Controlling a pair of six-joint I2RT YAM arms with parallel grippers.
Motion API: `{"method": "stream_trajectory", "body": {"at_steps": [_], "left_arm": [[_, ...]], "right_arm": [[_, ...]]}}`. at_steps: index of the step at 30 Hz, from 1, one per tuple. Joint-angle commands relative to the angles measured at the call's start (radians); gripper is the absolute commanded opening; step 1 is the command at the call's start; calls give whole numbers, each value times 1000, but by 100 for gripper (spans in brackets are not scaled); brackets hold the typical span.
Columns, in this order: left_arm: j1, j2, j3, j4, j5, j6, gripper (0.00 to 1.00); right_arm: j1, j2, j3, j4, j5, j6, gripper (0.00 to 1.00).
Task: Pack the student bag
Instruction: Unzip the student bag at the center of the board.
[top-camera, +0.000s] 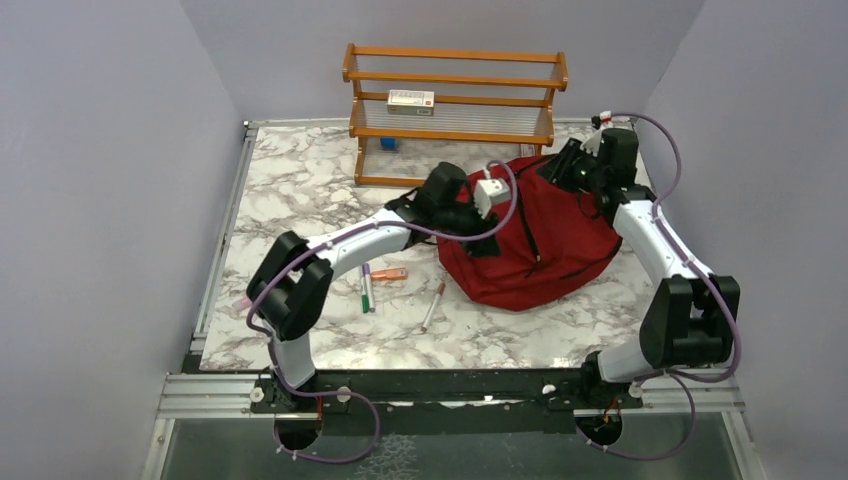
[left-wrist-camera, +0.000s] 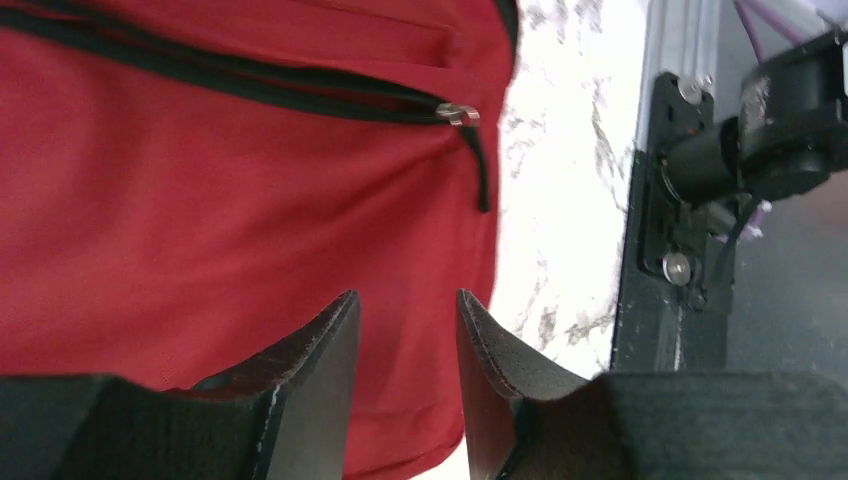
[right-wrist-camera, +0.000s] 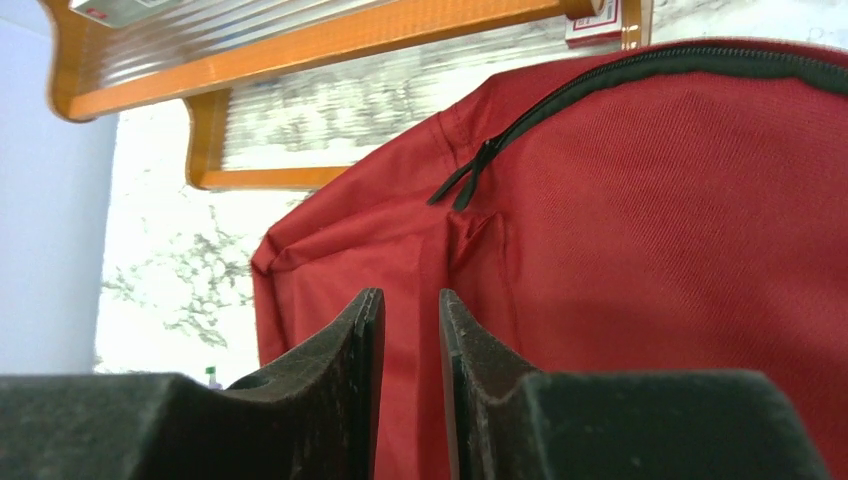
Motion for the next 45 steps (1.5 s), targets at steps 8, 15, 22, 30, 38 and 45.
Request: {"method": "stream_trajectory", "body": {"at_steps": [8,15,22,30,38,45], "left_arm": [[94,-126,-199,248,-54,-148,45],[93,-88,-226,289,-75,-177,47],[93,-53,-235,300,-87,-175,47],[93,-43,-259,300,-97,-172,47],[93,-38,-253,285,-104,-167,47],[94,-32,-252,280,-105,-163,47]], "right_arm": [[37,-107,-51,-178,-201,-86,10],[142,-91,-56,-247,-184,-120,9],[174,0,-76,-262,-79,-146,20],[175,26,-74,-283,151,-149,38],[175,28,-62,-317,288,-177,50],[175,52,-66,-304,245,-181,56]]}}
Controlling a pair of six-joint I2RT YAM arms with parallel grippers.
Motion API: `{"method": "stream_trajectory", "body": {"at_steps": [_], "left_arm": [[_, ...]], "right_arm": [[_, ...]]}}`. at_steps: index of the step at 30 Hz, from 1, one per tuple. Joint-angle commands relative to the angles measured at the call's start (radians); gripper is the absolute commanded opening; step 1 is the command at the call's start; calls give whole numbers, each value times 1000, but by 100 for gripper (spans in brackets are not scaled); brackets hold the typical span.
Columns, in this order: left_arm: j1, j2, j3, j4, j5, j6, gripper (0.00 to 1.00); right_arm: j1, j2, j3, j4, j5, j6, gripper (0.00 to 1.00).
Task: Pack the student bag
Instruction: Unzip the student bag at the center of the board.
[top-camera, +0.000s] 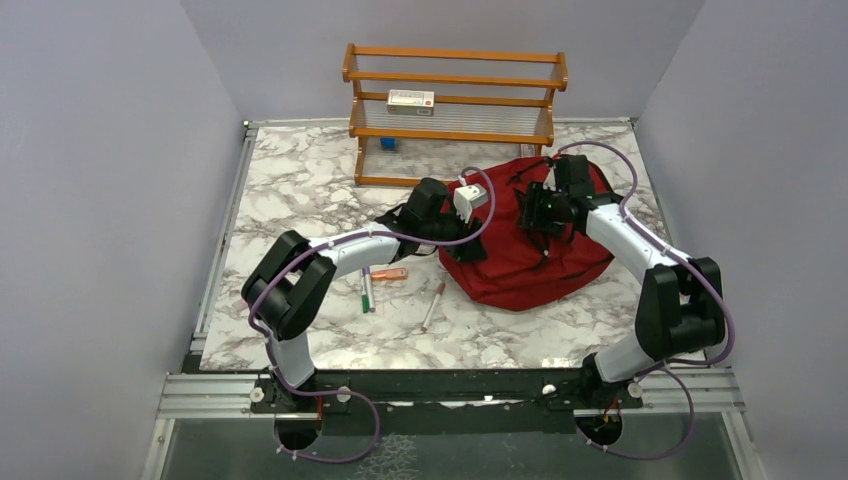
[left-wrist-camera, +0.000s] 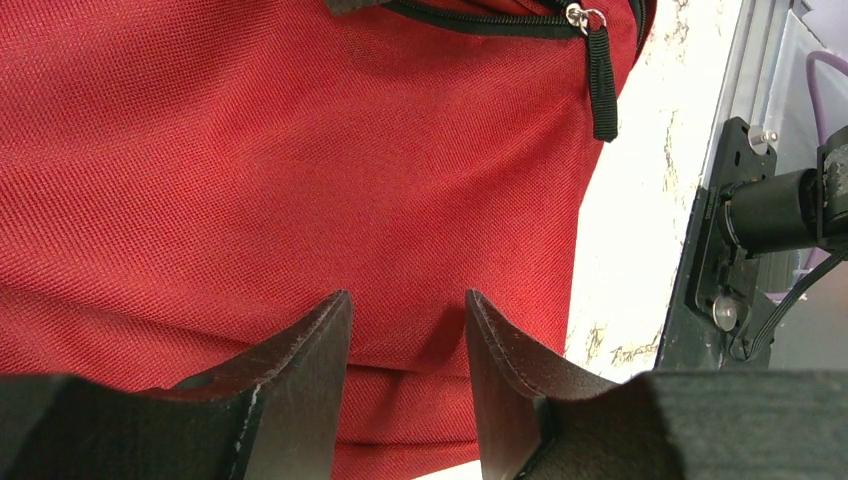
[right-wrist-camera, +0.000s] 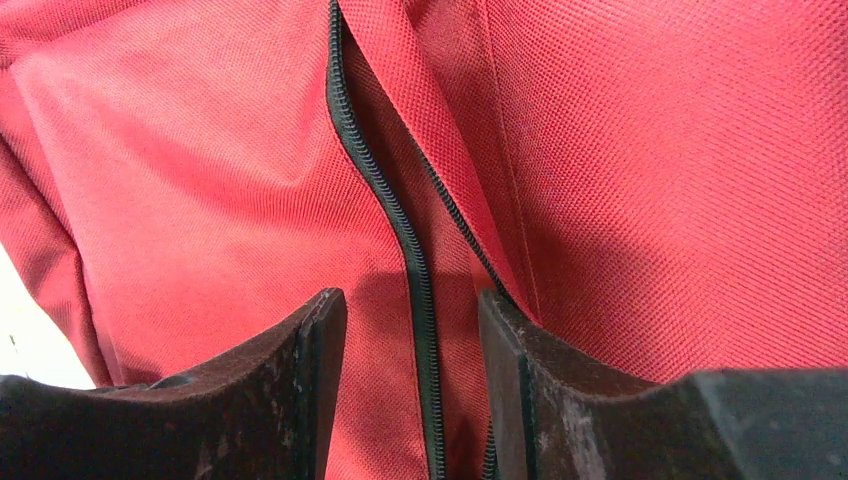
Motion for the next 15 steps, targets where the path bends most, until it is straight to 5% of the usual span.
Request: {"method": "stream_trajectory", "body": {"at_steps": [1,7,15], "left_arm": [[-3,16,0,5,-17,9,47],[-2,12,-5,2,-22,9,47],[-2,-1,-27,0,-52,6,47]], "right_arm": [[2,36,16,-10,-31,-19,56],[2,100,24,14,-174,-24,55],[0,126,23,66,-207,-19,34]]}}
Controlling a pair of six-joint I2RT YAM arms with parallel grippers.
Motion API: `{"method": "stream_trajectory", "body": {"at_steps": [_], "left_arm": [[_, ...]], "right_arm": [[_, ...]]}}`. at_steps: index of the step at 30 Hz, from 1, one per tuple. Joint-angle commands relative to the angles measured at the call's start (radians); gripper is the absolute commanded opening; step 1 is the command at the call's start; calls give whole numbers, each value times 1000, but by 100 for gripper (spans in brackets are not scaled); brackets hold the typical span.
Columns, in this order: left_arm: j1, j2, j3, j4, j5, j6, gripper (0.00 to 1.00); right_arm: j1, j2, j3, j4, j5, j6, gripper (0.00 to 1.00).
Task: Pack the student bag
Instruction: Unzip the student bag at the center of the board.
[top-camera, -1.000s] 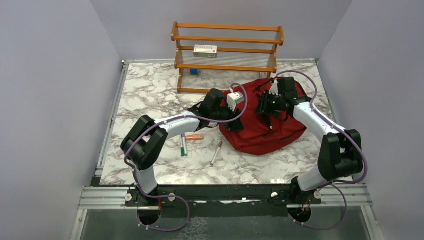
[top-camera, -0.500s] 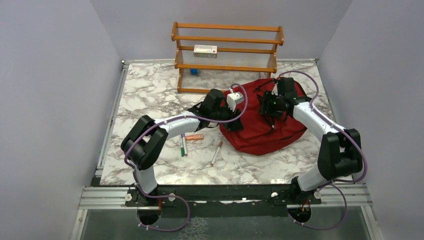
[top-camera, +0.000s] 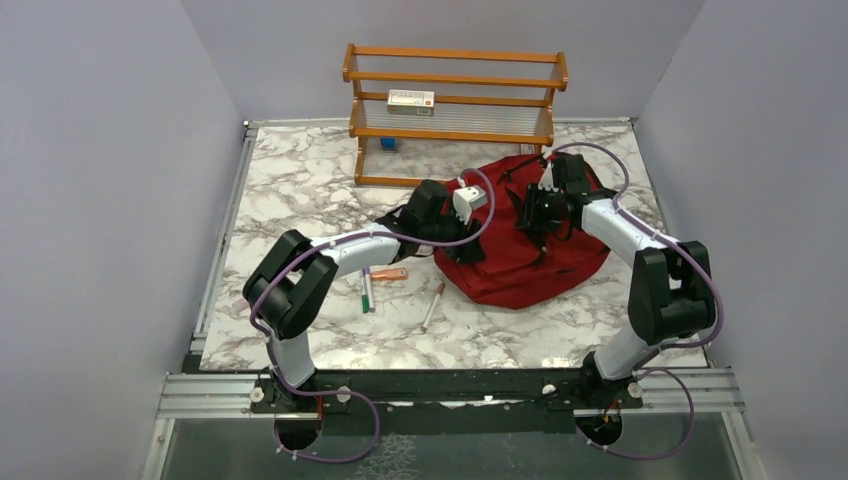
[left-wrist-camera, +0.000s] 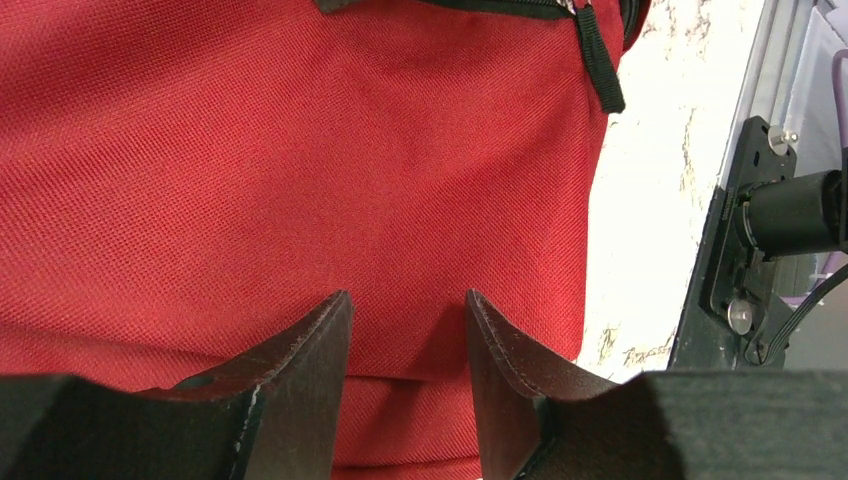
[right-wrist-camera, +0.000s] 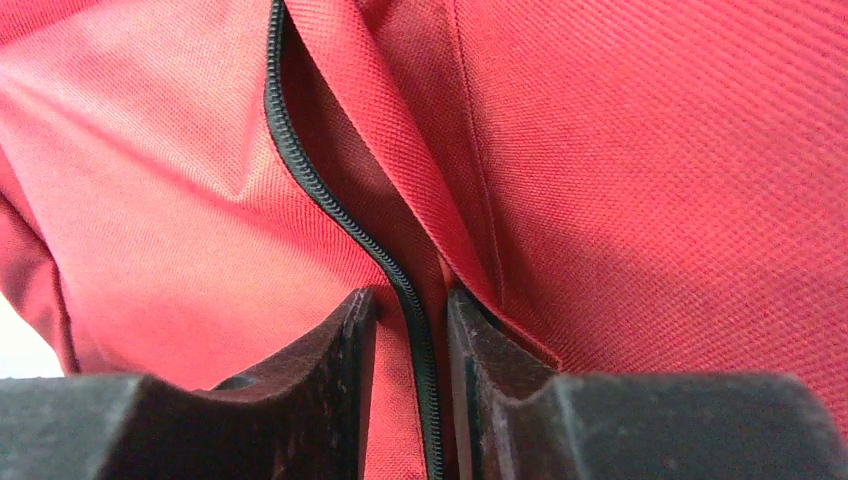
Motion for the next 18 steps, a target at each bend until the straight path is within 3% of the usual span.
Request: {"method": "stream_trajectory", "body": {"at_steps": [1,8,14,18], "left_arm": [[-2,-14,-28,2,-39,2,47],[0,-50,-66,28,-85,-24,48],[26,-104,-101,55,-118,-94,47],[52,-198,-140,44,-223,-161,49]], "right_arm": [[12,34,10,24,-115,8,31],[10,16,2,59,-169,19,9],[10,-45,0,64,-154,13,1],[10,-88,-5,63,-111,12,1]]}}
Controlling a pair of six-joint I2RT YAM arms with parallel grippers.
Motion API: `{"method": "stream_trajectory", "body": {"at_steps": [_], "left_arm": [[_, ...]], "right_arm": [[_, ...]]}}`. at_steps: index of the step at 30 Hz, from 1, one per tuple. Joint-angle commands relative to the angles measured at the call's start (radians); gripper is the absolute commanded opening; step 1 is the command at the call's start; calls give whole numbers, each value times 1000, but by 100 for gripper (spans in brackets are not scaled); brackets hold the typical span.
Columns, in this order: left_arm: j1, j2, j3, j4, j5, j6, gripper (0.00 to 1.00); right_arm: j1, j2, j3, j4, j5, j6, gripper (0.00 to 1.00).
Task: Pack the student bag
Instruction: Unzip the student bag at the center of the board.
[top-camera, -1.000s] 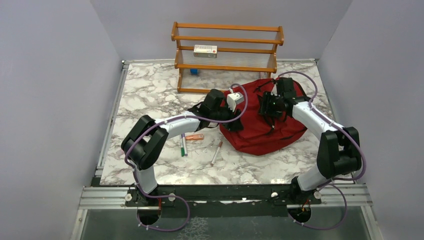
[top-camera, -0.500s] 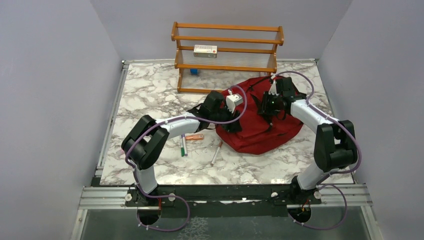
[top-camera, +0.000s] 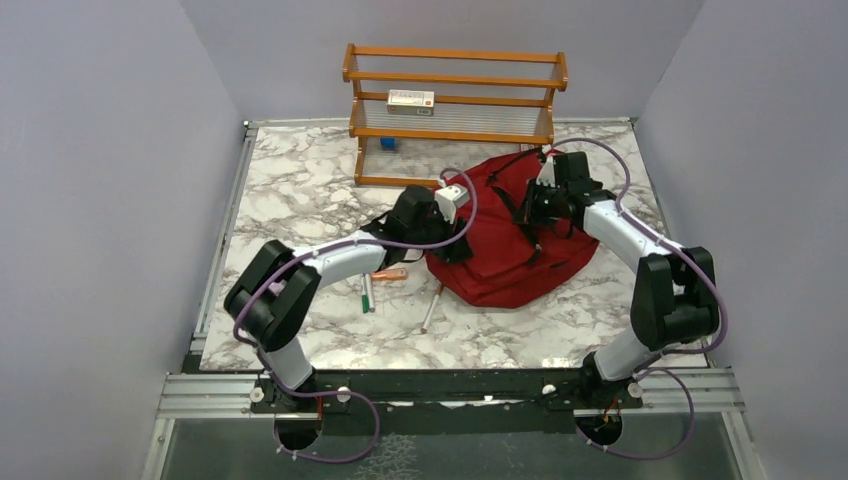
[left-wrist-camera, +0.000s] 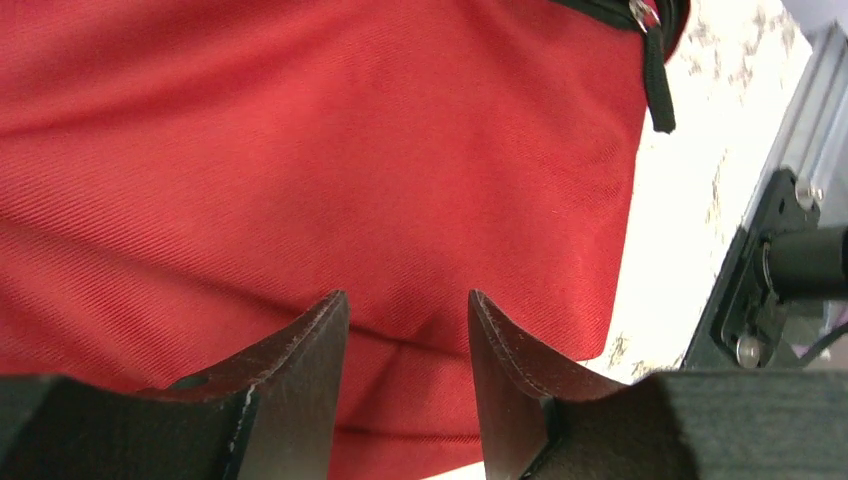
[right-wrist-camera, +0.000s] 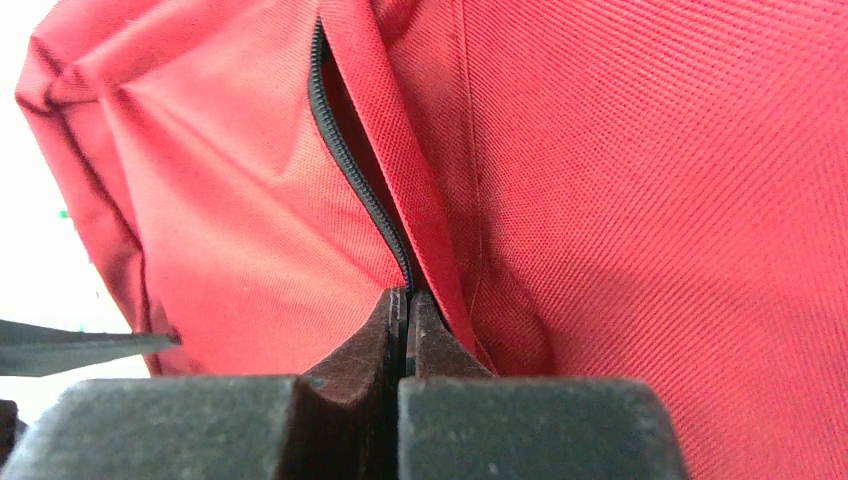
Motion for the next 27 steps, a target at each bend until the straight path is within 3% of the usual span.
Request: {"method": "stream_trajectory", "body": {"at_steps": [1,9,18,27], "left_arm": [[36,-146,-48,12,-163,-96,50],[55,-212,-91,-108,-401,-160,56],[69,-56,-86,-13,-375,-149,57],[97,133,101,39,-308,-52,57]], "right_arm": [[7,-75,-3,6,5,3,0],[8,-146,-34,-16,114,63,1],[8,-226,-93,-4,-15,79,0],[8,-270,-134,26,-158,92,0]]}}
